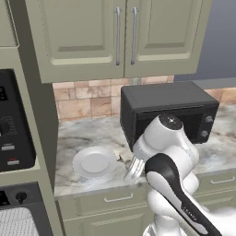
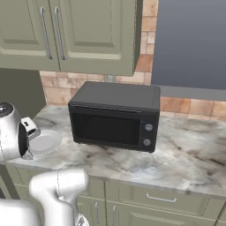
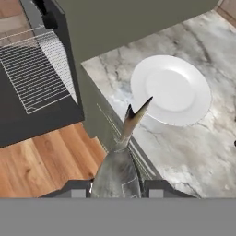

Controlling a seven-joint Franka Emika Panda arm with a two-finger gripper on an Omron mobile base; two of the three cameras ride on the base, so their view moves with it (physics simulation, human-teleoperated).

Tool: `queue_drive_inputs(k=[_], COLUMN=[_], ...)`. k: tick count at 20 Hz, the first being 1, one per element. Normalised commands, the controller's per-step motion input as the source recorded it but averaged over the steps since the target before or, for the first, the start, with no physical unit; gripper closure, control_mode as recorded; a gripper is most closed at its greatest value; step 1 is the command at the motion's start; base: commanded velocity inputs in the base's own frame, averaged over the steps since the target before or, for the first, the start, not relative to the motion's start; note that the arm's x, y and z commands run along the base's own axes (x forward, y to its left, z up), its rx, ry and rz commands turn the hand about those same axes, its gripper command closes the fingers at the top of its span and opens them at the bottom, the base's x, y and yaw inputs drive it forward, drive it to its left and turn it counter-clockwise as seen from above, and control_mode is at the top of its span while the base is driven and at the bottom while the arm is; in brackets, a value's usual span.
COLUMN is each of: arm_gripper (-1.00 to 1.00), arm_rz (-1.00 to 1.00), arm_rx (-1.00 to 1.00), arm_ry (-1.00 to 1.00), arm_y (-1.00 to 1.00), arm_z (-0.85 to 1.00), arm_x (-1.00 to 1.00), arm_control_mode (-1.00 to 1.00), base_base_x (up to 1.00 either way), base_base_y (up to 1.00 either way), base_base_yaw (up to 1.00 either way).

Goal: Place the fish on the bottom rack of the oven, and slide the tray back inside. Close the oven door.

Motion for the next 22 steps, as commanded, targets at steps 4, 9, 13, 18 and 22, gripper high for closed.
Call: queue_drive_inputs(k=[4, 9, 13, 18, 22], arm_gripper=[1.0, 1.0, 1.0, 1.0, 1.0], arm_rz=[0.0, 0.0, 0.03, 0.0, 0.0], arm_rx=[0.0, 0.0, 0.0, 0.0, 0.0], arm_ry=[-0.05, -0.01, 0.0, 0.0, 0.0], arm_y=[-0.39, -0.12, 0.0, 0.0, 0.0], arm_z=[0.0, -0.02, -0.04, 0.0, 0.0], arm_x=[-0.27, -0.15, -0.09, 0.0, 0.0], arm_control_mode=[-1.0, -1.0, 1.0, 1.0, 1.0], base_base_x=[0.0, 0.0, -0.26, -0.23, -0.14], base_base_y=[0.0, 0.0, 0.0, 0.1, 0.09], base_base_yaw=[0.0, 0.0, 0.16, 0.36, 0.58])
